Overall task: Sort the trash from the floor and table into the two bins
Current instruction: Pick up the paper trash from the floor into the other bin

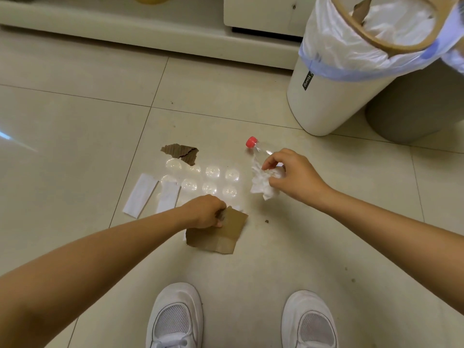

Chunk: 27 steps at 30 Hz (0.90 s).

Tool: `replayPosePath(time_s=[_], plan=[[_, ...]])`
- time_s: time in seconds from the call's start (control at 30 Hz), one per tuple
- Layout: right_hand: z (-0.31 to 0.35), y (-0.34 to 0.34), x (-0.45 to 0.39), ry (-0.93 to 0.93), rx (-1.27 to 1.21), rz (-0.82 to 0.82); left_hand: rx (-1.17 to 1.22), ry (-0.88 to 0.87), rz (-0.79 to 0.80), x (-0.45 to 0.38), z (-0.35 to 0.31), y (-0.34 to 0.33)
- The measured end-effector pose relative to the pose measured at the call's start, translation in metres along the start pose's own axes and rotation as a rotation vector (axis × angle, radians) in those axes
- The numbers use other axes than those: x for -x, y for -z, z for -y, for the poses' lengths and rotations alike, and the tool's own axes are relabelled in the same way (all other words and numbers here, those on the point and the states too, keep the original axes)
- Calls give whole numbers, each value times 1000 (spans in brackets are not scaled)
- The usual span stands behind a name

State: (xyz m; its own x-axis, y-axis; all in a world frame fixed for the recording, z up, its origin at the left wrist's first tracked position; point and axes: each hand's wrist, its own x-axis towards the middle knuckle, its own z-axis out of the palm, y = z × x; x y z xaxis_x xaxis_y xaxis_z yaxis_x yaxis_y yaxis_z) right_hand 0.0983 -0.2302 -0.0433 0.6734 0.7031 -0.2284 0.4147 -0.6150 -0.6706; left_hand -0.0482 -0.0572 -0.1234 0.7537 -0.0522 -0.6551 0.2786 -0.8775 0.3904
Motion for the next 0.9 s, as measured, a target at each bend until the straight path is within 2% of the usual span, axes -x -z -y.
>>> replayPosePath(time_s=[0.1,0.2,0.43,0.57,0.73,0.9], plan=[[3,9,-3,51,25,3,81,28,-15,6,8,7],[10,23,-10,108,18,-55,177,54,-133,14,14,37],[30,89,-36,183,15,-297,364,20,-484,35,3,142],[39,140,-48,222,-23,-474,414,-49,-597,38,-11,189],[37,209,-72,147,-154,-799,523,-140,-680,33,-47,242],[19,244,-92,35,-225,-955,670,-210,-718,14,-88,288]])
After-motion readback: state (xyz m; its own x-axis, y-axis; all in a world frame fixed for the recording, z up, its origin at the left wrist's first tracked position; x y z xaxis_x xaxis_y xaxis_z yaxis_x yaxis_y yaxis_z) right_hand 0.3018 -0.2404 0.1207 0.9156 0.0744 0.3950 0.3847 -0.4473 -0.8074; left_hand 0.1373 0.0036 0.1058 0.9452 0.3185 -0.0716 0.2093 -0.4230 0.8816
